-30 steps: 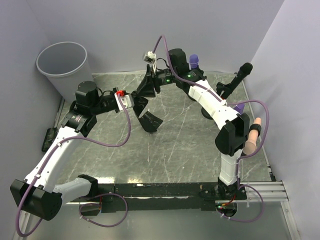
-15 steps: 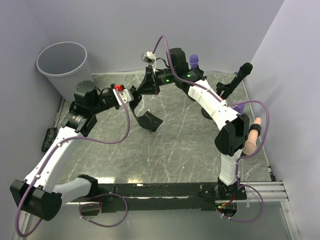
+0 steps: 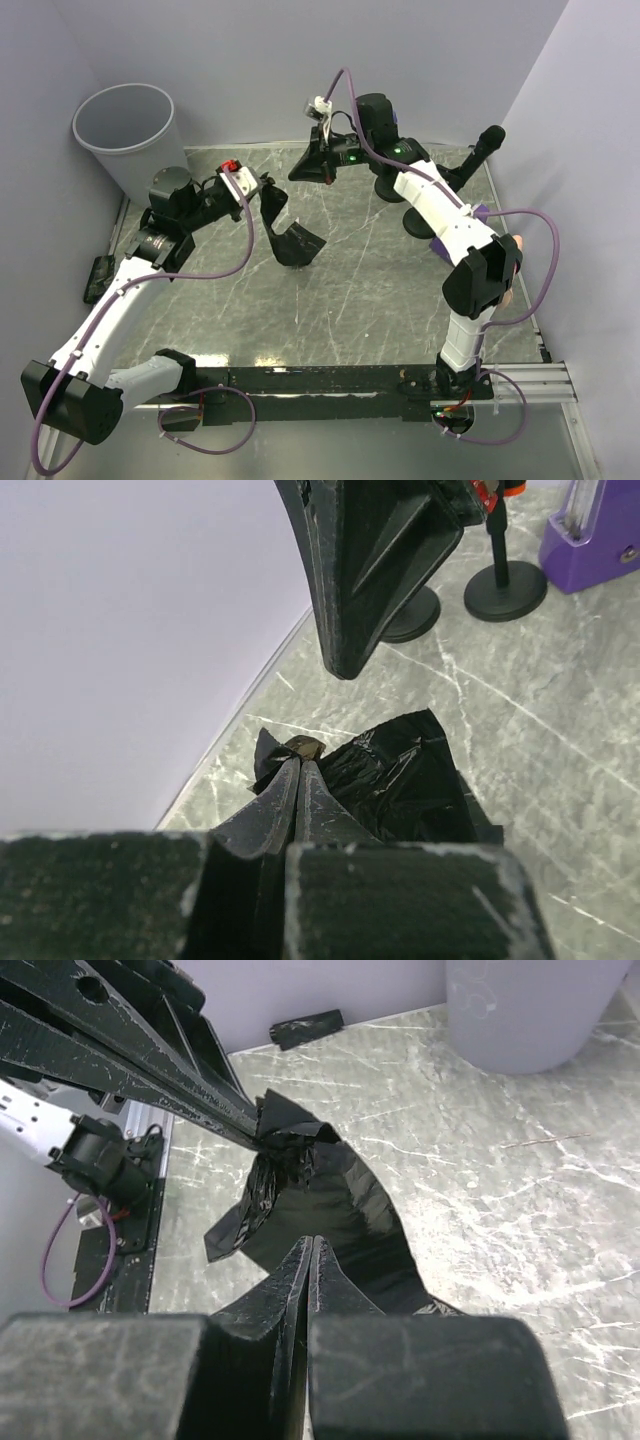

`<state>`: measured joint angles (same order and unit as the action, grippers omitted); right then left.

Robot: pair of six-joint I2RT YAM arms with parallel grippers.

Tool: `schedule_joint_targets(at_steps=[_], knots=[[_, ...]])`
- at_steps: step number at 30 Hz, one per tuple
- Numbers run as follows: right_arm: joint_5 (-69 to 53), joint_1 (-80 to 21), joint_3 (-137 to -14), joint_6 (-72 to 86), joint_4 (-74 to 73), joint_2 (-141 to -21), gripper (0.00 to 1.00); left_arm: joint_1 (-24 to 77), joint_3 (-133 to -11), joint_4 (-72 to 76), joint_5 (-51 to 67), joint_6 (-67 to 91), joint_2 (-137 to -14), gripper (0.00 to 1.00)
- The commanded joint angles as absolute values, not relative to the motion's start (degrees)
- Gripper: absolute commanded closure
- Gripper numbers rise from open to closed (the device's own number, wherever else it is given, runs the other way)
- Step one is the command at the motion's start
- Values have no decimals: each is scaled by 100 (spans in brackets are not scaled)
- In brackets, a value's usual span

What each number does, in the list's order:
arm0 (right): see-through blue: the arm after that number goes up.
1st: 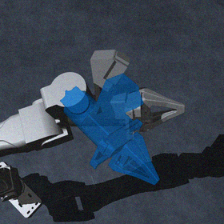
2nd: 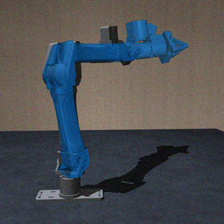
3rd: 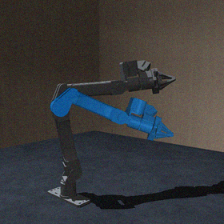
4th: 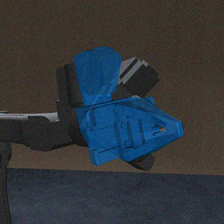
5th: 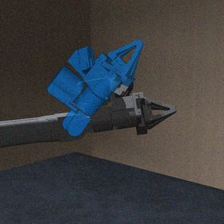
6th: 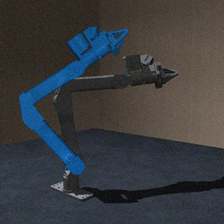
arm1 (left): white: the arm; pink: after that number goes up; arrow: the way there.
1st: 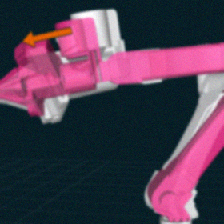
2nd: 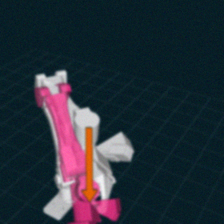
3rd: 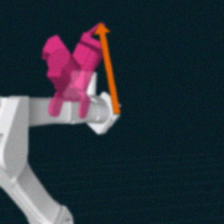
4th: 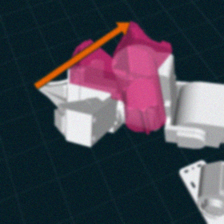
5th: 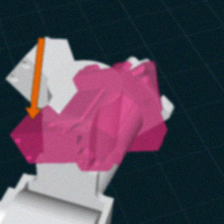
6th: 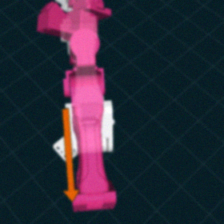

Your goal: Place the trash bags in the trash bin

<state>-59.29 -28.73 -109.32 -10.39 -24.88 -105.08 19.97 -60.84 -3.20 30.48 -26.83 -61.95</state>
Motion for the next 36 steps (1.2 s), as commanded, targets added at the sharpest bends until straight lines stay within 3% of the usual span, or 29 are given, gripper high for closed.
schedule_joint_targets(at_steps=[1, 2, 4, 8, 13, 20, 28, 36], knots=[[-5757, -2874, -11004, -1012, -2356, -10248, 92, 1986, -6214, -79, 3242, -2329, -6143, 99], [-5731, -2883, -11030, -863, -2295, -10274, 77, 1986, -6257, -123, 3321, -2329, -6161, 99], [-5739, -2900, -11100, -546, -2128, -10362, 58, 1986, -6293, -176, 3436, -2329, -6196, 99], [-5994, -3005, -11276, -150, -1907, -10538, 49, 1986, -6293, -167, 3542, -2312, -6205, 99], [-6012, -3181, -11320, -141, -1933, -10635, 52, 1986, -6372, -167, 3568, -2276, -6214, 99], [-5714, -3217, -11373, -211, -2047, -10758, 68, 1978, -6434, -176, 3674, -2303, -6205, 99], [-5660, -3217, -11329, -325, -2145, -10811, 77, 1986, -6513, -237, 3744, -2329, -6249, 99], [-6073, -3173, -11276, -71, -1838, -10775, 77, 1986, -6548, -474, 3814, -2540, -6267, 99]])
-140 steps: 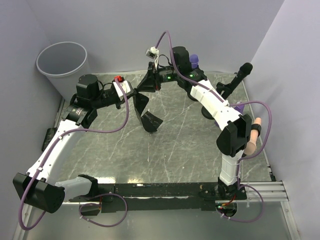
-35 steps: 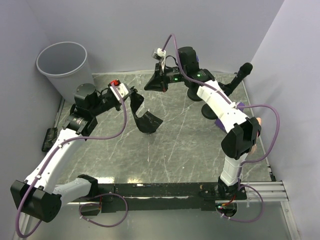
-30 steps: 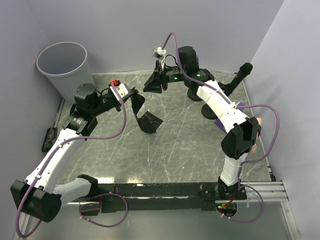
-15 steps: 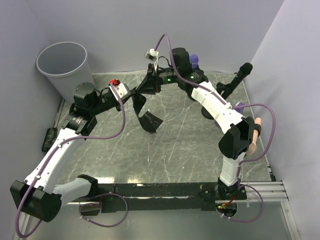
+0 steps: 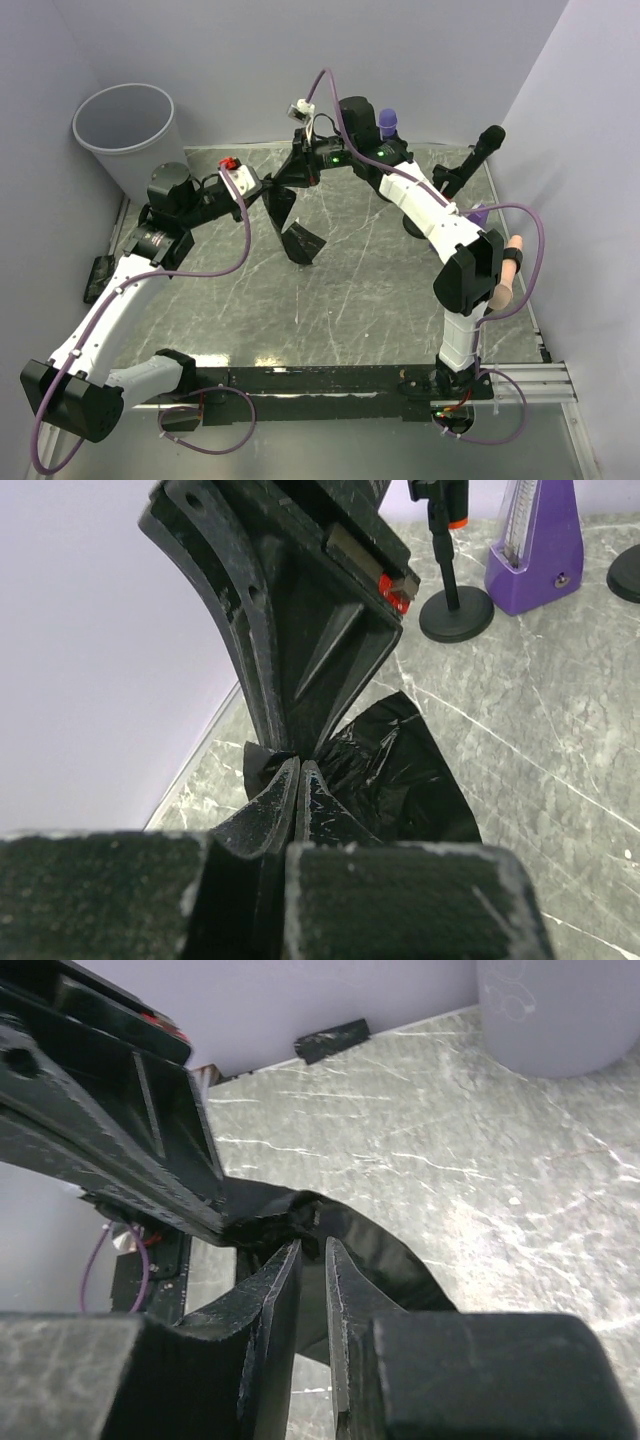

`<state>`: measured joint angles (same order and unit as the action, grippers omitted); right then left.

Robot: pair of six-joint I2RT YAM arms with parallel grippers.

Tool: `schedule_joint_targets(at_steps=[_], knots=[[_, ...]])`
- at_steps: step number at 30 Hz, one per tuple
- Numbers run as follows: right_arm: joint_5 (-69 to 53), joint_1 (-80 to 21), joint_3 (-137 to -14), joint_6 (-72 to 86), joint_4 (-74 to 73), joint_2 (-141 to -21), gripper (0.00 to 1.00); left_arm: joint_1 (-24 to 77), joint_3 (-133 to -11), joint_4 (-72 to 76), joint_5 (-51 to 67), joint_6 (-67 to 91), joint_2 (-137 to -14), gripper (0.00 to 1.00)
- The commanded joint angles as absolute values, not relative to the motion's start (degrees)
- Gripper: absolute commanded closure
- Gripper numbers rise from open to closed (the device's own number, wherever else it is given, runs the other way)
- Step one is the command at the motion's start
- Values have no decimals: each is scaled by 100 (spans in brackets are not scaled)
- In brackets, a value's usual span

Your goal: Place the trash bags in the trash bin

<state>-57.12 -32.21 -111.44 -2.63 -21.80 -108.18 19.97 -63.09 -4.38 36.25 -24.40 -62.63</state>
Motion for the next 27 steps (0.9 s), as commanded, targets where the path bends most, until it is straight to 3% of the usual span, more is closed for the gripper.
schedule_joint_targets(at_steps=[1, 6, 12, 27], knots=[[-6099, -3155, -11285, -27, -1793, -10767, 77, 1986, -6548, -509, 3823, -2575, -6249, 99], [-6038, -3138, -11425, -114, -1880, -10819, 76, 1986, -6530, -510, 3823, -2619, -6223, 99], [-6267, -3182, -11329, -140, -1960, -10802, 69, 1978, -6521, -466, 3779, -2628, -6196, 99], [-6617, -3217, -11268, 369, -1793, -10960, 70, 2004, -6530, -448, 3788, -2575, -6126, 99]])
